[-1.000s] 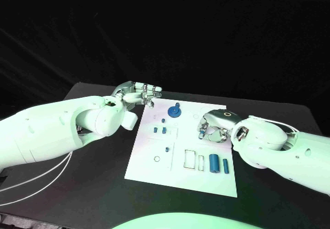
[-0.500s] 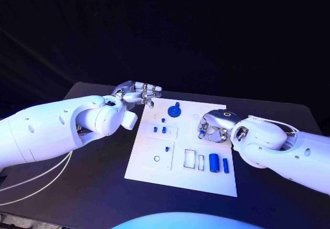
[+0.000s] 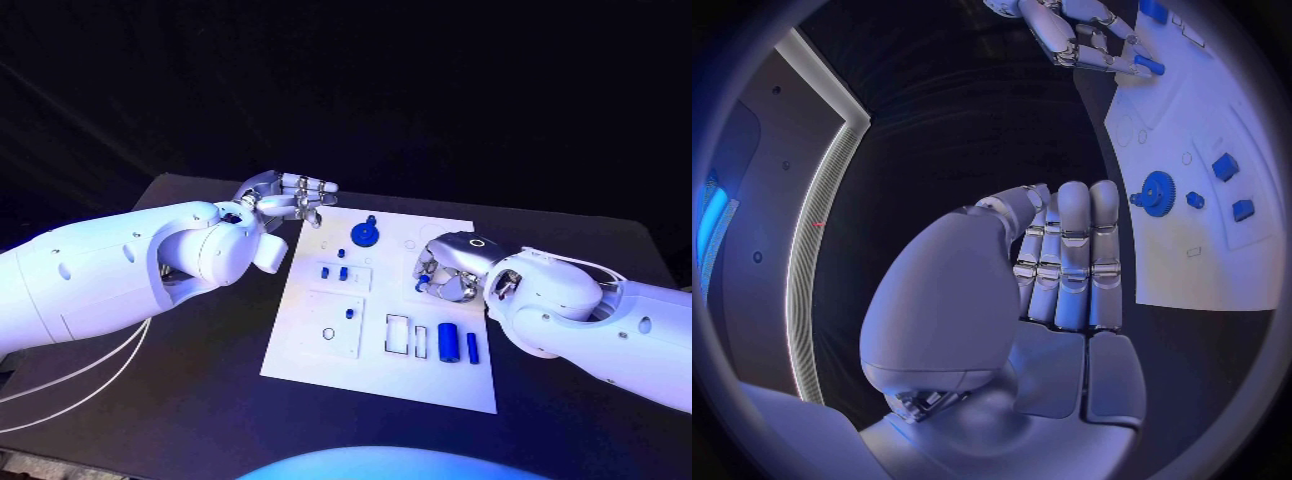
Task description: Assemble the parts on the task board
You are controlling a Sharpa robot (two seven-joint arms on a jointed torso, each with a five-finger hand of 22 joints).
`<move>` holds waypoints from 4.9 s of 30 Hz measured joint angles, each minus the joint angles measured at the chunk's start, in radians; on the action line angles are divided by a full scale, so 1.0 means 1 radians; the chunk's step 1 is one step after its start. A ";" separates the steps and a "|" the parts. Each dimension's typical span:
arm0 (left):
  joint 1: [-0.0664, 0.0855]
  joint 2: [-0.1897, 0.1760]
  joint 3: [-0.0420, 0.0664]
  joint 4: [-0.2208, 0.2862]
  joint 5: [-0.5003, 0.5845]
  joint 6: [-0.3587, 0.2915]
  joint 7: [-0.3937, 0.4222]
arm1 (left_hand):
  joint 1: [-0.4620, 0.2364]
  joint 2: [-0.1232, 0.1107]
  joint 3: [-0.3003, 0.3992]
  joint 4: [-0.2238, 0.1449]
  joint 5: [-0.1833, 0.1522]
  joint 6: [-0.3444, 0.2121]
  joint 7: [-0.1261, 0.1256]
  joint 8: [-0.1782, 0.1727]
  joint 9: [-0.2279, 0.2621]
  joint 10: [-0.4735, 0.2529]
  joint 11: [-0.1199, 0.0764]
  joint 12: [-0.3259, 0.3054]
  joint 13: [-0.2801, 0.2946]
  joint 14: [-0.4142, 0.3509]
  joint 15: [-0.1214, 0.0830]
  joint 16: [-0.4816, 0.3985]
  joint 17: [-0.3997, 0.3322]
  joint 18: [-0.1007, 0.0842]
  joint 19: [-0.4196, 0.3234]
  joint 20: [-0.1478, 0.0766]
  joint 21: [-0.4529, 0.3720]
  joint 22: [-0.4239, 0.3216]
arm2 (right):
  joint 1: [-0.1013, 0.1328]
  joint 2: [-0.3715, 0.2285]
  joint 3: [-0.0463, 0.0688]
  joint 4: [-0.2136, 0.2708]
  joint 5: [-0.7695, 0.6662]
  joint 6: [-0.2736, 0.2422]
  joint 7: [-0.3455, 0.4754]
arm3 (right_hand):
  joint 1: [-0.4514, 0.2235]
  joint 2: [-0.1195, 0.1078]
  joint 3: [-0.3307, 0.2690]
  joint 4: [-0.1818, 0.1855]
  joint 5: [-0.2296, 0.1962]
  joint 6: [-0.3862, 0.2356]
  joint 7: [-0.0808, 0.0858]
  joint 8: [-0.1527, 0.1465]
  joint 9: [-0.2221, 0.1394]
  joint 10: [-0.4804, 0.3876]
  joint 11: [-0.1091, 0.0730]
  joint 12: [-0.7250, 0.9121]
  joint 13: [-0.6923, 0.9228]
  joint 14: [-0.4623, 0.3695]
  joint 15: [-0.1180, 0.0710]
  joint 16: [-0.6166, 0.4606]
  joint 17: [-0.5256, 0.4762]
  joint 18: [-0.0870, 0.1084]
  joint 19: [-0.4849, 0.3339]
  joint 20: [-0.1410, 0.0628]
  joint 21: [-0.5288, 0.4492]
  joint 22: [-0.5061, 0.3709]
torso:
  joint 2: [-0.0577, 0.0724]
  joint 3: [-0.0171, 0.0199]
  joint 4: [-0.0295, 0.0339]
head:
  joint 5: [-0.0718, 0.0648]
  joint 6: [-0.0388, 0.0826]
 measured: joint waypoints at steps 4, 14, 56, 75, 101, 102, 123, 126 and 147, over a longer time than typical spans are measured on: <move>0.000 0.002 0.000 -0.004 0.000 0.000 0.000 | 0.000 0.000 0.002 -0.002 0.000 0.000 0.000 0.000 0.000 0.000 0.000 0.000 0.000 0.000 0.000 0.000 0.000 0.000 0.000 0.000 0.000 0.000 | 0.007 -0.012 0.002 0.017 0.004 -0.031 -0.002 | 0.000 0.000 0.000 0.000 -0.003 0.002 0.002 0.001 -0.001 0.000 0.000 0.000 0.004 0.000 0.000 0.000 0.000 0.000 0.000 0.000 0.007 0.000 | -0.001 -0.0003 0.0000 | -0.002 0.002; 0.000 0.011 -0.001 -0.008 0.000 0.000 0.000 | 0.000 0.000 0.001 -0.004 0.000 0.000 0.000 0.000 0.000 -0.002 -0.002 0.000 0.000 0.000 0.000 0.000 0.000 0.000 0.000 0.000 0.000 0.000 | 0.023 -0.046 0.014 0.101 0.015 -0.113 -0.012 | 0.004 0.004 0.014 -0.008 -0.009 0.007 0.004 0.002 0.002 0.002 0.002 -0.006 0.004 0.000 0.000 0.004 0.004 0.000 0.007 0.000 0.018 0.000 | -0.001 -0.0003 -0.0009 | -0.003 0.009; 0.000 0.059 -0.003 -0.043 0.000 0.003 -0.005 | -0.004 0.004 0.000 -0.005 0.000 -0.007 0.007 0.000 -0.002 -0.007 0.000 0.004 0.000 0.000 0.000 0.000 -0.001 0.000 0.000 0.000 0.000 0.000 | -0.095 0.226 -0.001 0.054 0.056 -0.108 0.021 | 0.005 0.005 0.031 -0.018 0.005 0.006 0.004 -0.003 0.000 0.005 0.005 -0.021 0.004 0.000 0.000 0.004 0.000 0.000 0.007 0.000 0.011 0.000 | 0.001 0.0003 0.0072 | 0.046 -0.019; 0.000 0.059 -0.003 -0.043 0.000 0.004 -0.008 | -0.004 0.004 0.000 -0.005 0.000 -0.007 0.007 0.000 -0.002 -0.007 0.000 0.004 0.000 0.000 0.000 0.000 -0.001 0.000 0.000 0.000 0.000 0.000 | -0.097 0.230 -0.004 0.049 0.046 -0.059 0.016 | 0.005 0.005 0.031 -0.018 0.009 0.004 0.002 -0.006 0.001 0.005 0.005 -0.026 0.005 0.000 0.000 0.003 0.000 0.000 0.007 0.000 0.011 0.000 | 0.000 -0.0003 0.0077 | 0.049 -0.027; 0.000 0.056 -0.003 -0.041 0.000 0.005 -0.011 | -0.004 0.004 0.000 -0.005 0.000 -0.007 0.007 0.000 -0.003 -0.007 0.000 0.004 0.001 0.000 0.000 0.000 0.000 0.000 0.000 0.000 0.000 0.000 | -0.107 0.234 -0.006 0.053 0.036 -0.064 0.015 | 0.004 0.004 0.031 -0.018 0.007 0.006 0.004 -0.009 0.001 0.007 0.007 -0.021 0.006 0.000 0.000 0.003 0.000 0.000 0.007 0.000 0.011 0.001 | 0.000 -0.0007 0.0081 | 0.054 -0.031; 0.000 0.056 -0.003 -0.041 0.000 0.005 -0.011 | -0.004 0.004 0.000 -0.005 0.000 -0.007 0.007 0.000 -0.003 -0.007 0.000 0.004 0.001 0.000 0.000 0.000 0.000 0.000 0.000 0.000 0.000 0.000 | -0.107 0.234 -0.006 0.053 0.036 -0.064 0.014 | 0.004 0.003 0.032 -0.019 0.007 0.006 0.004 -0.009 0.001 0.007 0.007 -0.021 0.006 0.000 0.000 0.003 0.000 0.000 0.007 0.000 0.011 0.001 | 0.000 -0.0007 0.0081 | 0.054 -0.031; 0.000 0.056 -0.003 -0.041 0.000 0.005 -0.015 | -0.004 0.004 0.000 -0.005 0.000 -0.007 0.007 0.000 -0.004 -0.013 0.005 0.008 0.000 0.000 0.000 0.000 -0.002 0.000 0.000 0.000 0.000 0.000 | -0.109 0.267 -0.004 0.031 -0.003 -0.016 -0.006 | -0.013 -0.013 0.036 -0.019 0.014 -0.027 0.022 -0.027 -0.004 0.021 -0.004 -0.041 0.004 0.000 0.000 0.003 -0.004 0.000 0.007 0.000 0.008 0.000 | 0.000 -0.0009 0.0079 | 0.054 -0.034; 0.000 0.057 -0.003 -0.041 0.000 0.005 -0.015 | -0.007 0.007 0.000 -0.005 0.000 -0.007 0.007 0.000 -0.004 -0.013 0.005 0.008 0.000 0.000 0.000 0.000 -0.002 0.000 0.000 0.000 0.000 0.000 | -0.113 0.270 -0.005 0.030 -0.006 -0.015 -0.007 | -0.022 -0.021 0.039 -0.016 0.016 -0.043 0.028 -0.034 -0.009 0.018 -0.011 -0.053 0.002 0.003 0.004 0.003 -0.004 0.000 0.003 0.004 0.006 0.000 | 0.000 -0.0010 0.0079 | 0.054 -0.034; 0.000 0.055 -0.003 -0.041 0.000 0.007 -0.021 | -0.008 0.008 0.000 -0.005 0.000 -0.011 0.011 0.000 -0.004 -0.016 0.002 0.008 0.001 0.000 0.000 0.000 -0.002 0.000 0.000 0.000 -0.004 -0.001 | -0.125 0.239 -0.009 0.059 -0.007 -0.065 -0.028 | -0.075 -0.064 -0.059 -0.005 0.022 -0.247 0.006 -0.037 -0.057 -0.212 0.028 -0.095 -0.006 0.002 0.038 -0.062 -0.127 0.016 -0.078 0.042 -0.246 0.000 | 0.000 0.0001 0.0077 | 0.055 -0.033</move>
